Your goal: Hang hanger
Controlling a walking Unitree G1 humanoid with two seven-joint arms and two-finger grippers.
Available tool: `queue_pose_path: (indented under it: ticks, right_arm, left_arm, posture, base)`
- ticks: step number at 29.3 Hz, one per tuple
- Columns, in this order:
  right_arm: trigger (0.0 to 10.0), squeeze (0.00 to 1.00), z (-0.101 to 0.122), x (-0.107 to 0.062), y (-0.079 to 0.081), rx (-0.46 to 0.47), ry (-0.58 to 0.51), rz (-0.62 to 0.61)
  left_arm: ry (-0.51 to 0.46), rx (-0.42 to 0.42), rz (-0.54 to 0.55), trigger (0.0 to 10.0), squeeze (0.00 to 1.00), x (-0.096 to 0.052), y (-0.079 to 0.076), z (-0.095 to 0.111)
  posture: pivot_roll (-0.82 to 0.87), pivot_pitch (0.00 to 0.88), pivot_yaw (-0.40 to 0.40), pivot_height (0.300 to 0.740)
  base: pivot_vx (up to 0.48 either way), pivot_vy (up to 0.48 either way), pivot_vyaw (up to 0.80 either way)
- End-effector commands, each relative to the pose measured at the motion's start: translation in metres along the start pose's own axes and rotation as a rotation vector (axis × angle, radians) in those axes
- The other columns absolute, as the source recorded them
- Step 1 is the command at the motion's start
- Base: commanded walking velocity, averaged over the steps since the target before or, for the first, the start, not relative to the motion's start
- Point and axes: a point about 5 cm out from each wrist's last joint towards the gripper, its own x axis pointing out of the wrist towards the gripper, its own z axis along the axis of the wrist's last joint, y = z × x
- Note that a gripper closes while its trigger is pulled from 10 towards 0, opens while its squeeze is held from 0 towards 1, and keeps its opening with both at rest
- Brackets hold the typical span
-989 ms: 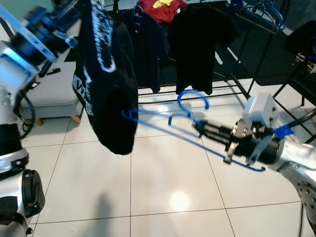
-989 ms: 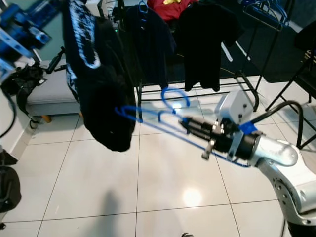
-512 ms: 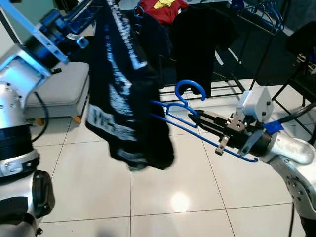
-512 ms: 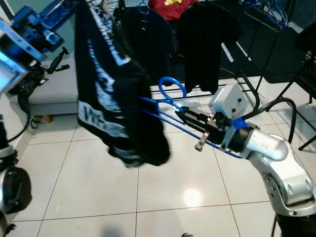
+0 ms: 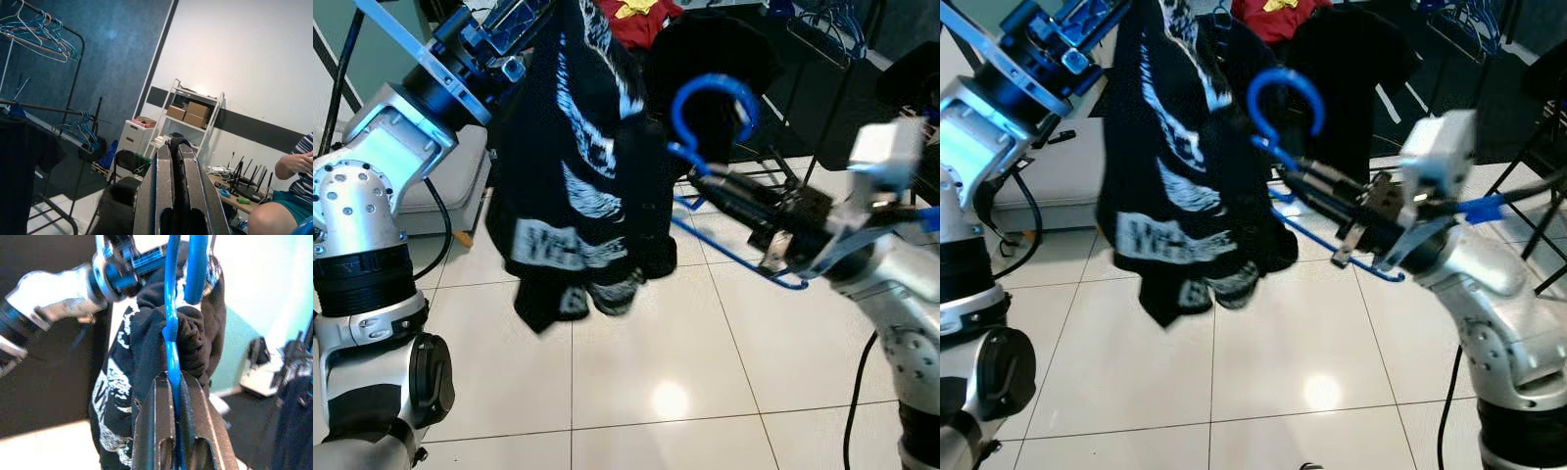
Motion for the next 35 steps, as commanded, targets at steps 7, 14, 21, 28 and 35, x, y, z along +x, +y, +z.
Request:
queue_pose_path:
  ticks: [7,14,21,28,35]
  right_arm:
    - [0.0,0.00,0.032,-0.009,-0.003,-0.052,-0.131,0.018]
    - [0.0,0.00,0.037,-0.010,-0.005,-0.067,-0.144,0.002]
    - [0.0,0.00,0.044,-0.012,-0.006,-0.068,-0.163,-0.008]
    - [0.0,0.00,0.048,-0.015,-0.007,-0.058,-0.170,0.002]
    - [0.0,0.00,0.044,-0.028,-0.006,0.010,-0.130,0.052]
  left_arm:
    - [0.075,-0.015,-0.074,0.0,0.00,-0.005,-0.010,-0.012]
    - [0.171,0.070,-0.094,5.1,0.00,-0.016,-0.013,-0.024]
    - [0.227,0.144,-0.021,10.0,1.00,-0.037,0.003,-0.019]
    - [0.285,0.214,0.020,10.0,1.00,-0.054,0.013,-0.012]
    - [0.350,0.395,0.060,10.0,1.00,-0.073,0.026,0.010]
  posture:
    - [-0.03,0.110,0.079,0.740]
    - [-0.03,0.113,0.081,0.740]
    - [-0.03,0.122,0.081,0.740]
    - [-0.03,0.124,0.078,0.740]
    - [-0.03,0.125,0.074,0.740]
  base:
    - [0.000,0.000,0.00]
    - [0.000,0.000,0.00]
    - [0.000,0.000,0.00]
    - [0.000,0.000,0.00]
    - [0.000,0.000,0.00]
